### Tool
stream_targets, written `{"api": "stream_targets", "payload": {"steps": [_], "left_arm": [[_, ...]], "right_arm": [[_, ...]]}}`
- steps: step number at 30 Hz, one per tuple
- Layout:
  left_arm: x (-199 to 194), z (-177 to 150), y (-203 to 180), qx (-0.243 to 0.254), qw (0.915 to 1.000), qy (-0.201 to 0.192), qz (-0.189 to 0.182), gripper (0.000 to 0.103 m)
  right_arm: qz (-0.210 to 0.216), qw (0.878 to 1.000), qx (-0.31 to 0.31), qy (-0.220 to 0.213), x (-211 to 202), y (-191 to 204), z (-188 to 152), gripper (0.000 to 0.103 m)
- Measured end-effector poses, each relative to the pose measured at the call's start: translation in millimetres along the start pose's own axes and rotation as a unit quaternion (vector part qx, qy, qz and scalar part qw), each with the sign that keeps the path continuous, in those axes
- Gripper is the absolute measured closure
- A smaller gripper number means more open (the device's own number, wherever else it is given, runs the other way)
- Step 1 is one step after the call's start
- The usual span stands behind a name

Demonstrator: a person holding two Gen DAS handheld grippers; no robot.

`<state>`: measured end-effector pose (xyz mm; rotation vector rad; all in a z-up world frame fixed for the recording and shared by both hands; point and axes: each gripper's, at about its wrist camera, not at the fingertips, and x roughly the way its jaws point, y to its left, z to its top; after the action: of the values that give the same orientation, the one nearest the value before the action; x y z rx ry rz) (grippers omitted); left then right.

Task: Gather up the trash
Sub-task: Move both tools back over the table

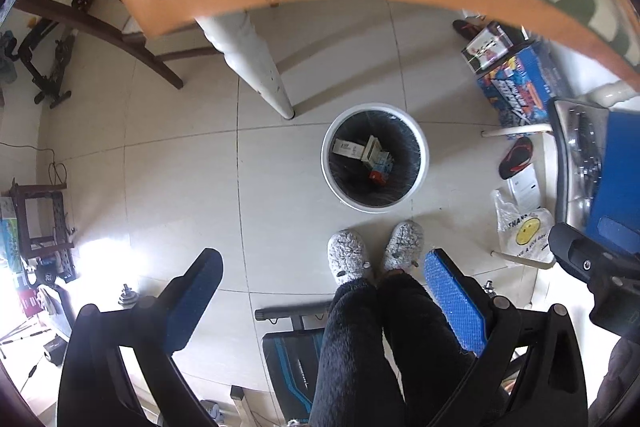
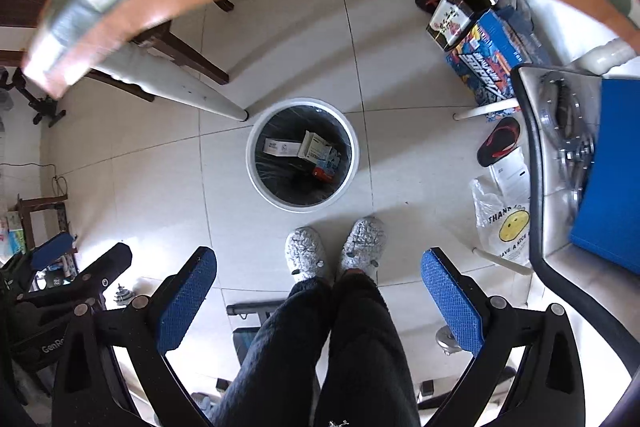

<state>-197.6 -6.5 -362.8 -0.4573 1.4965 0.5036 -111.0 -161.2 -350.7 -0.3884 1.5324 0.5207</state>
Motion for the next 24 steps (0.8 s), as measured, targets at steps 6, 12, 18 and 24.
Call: {"api": "stream_targets", "payload": {"steps": [6, 12, 18, 24], "left_arm": [[-54, 1, 8, -0.003, 0.9994, -0.032, -0.008, 0.0], [-114, 23, 7, 0.001, 0.9945, -0.105, -0.003, 0.0], [-173, 83, -15, 0.012, 0.9805, -0.191, 0.045, 0.0], [-195, 166, -44, 0.014, 0.9733, -0.223, 0.054, 0.0]], "right_arm": [[0.003, 1.0, 0.003, -0.013, -59, 2, -9, 0.0], [0.027, 0.999, 0.018, -0.041, -119, 5, 0, 0.0], [0.058, 0.992, 0.052, -0.095, -185, -7, 45, 0.0], [0.07, 0.983, 0.087, -0.144, -232, -49, 111, 0.0]]}}
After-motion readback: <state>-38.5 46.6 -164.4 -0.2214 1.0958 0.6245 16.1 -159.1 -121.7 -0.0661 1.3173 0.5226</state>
